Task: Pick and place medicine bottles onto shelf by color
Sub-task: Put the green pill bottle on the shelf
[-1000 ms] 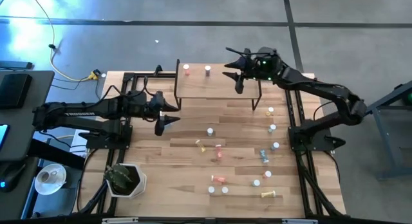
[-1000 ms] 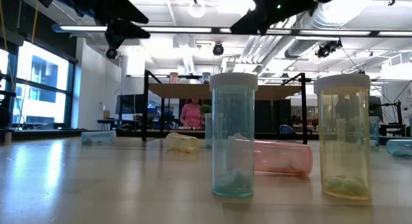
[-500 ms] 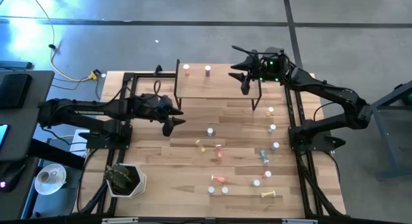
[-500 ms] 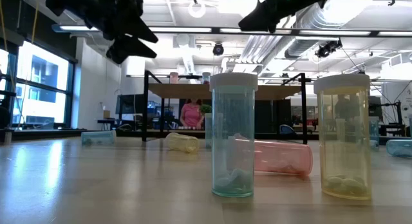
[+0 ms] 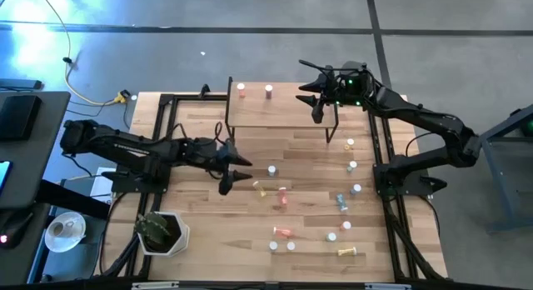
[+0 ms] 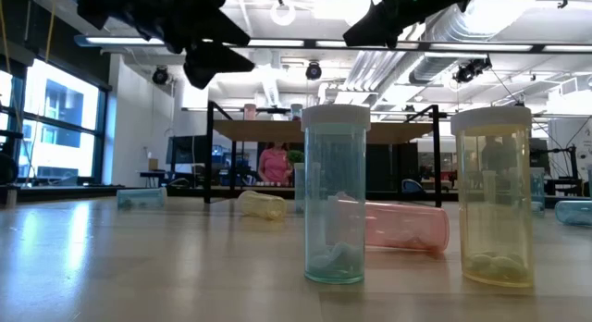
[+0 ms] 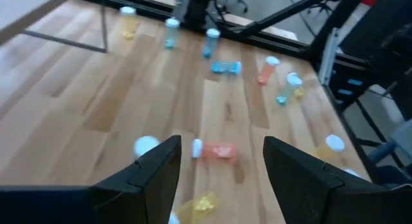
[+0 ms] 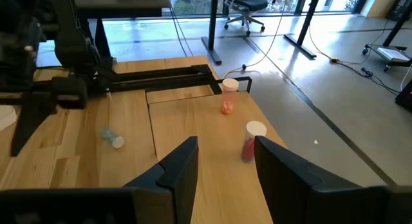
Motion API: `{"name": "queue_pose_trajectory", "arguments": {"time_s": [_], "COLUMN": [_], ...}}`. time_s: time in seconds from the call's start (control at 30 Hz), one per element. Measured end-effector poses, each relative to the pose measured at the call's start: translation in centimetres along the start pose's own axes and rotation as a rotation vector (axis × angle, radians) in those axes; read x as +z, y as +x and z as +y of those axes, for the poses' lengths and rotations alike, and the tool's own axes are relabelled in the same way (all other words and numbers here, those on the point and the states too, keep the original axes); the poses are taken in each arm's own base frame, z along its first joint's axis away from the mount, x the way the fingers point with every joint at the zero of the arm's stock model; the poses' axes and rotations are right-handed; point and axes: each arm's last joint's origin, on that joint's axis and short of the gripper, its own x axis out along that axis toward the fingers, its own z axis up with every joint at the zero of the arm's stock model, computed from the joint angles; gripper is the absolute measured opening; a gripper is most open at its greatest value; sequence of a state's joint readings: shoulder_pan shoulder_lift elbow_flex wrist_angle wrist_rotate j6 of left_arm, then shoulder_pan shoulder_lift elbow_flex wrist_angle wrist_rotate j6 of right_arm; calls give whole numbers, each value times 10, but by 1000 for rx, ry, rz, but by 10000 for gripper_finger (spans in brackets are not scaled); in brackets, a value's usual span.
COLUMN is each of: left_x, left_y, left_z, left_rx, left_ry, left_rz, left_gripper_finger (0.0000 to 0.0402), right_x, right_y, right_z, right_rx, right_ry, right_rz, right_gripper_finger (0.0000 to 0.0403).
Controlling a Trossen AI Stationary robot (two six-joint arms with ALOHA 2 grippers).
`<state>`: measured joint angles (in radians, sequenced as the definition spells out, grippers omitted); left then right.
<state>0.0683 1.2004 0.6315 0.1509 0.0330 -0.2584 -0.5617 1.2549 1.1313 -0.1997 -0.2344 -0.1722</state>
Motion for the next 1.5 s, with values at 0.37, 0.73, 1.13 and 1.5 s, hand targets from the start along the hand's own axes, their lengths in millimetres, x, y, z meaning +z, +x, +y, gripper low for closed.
{"name": "queue_pose_trajectory", "arguments": {"time_s": [0.37, 0.73, 1.13, 1.5], "left_x": [-4, 11, 21, -8], "left_y": [13, 7, 2, 46], "left_z": [-27, -55, -82, -86], "left_rx": [-159, -296, -261, -315], "left_ry": [61, 77, 297, 357], "left_rz": [-47, -221, -216, -144], "left_gripper_finger": [213, 232, 234, 234], "right_x": [0, -1, 0, 0], "right_y": [0, 0, 1, 5], "right_z": [0, 0, 4, 32], "right_rx": [-1, 0, 12, 113], "right_ry": [0, 14, 168, 148], "right_rz": [0, 5, 7, 50], "right_gripper_finger": [142, 142, 142, 142]}}
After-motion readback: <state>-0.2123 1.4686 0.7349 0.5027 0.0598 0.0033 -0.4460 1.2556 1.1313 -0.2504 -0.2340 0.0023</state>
